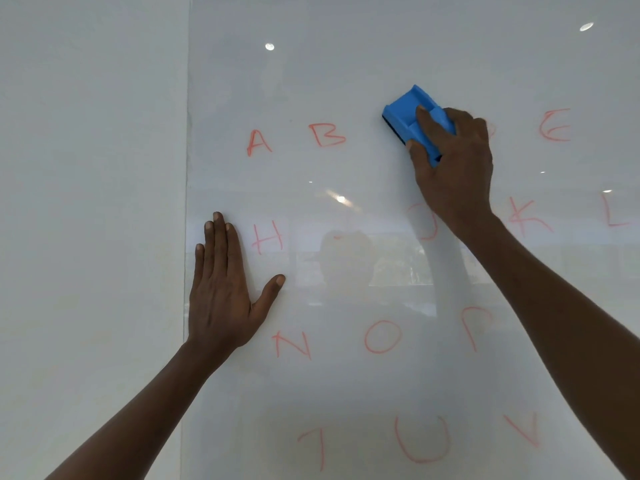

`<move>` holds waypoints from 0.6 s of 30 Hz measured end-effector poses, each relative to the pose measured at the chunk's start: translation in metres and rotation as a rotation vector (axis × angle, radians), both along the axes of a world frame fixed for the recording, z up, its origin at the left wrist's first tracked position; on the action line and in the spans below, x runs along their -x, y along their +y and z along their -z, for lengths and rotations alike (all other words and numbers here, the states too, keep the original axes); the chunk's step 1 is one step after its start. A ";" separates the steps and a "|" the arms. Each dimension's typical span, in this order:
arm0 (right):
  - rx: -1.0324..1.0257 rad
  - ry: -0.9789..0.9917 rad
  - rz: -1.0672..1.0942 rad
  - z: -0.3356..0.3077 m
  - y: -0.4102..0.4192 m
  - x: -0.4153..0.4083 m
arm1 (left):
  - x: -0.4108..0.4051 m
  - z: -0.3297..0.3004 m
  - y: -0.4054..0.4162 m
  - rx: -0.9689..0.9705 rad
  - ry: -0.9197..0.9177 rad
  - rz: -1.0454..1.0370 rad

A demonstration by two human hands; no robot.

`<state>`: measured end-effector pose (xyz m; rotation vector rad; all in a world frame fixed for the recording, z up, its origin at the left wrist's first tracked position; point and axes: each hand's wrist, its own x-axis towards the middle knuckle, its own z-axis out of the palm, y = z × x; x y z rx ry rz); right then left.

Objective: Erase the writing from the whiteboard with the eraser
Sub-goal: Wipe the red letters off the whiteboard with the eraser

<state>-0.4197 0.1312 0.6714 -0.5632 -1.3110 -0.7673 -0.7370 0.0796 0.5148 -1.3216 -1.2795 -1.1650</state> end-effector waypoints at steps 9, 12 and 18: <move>-0.057 -0.260 -0.047 0.101 -0.016 0.062 | 0.000 0.000 0.000 0.004 0.001 0.005; -0.035 -0.364 -0.046 0.145 -0.020 0.074 | 0.000 0.001 0.000 0.008 0.001 0.007; -0.011 -0.438 0.004 0.158 -0.023 0.070 | -0.002 0.000 -0.001 0.017 -0.010 0.002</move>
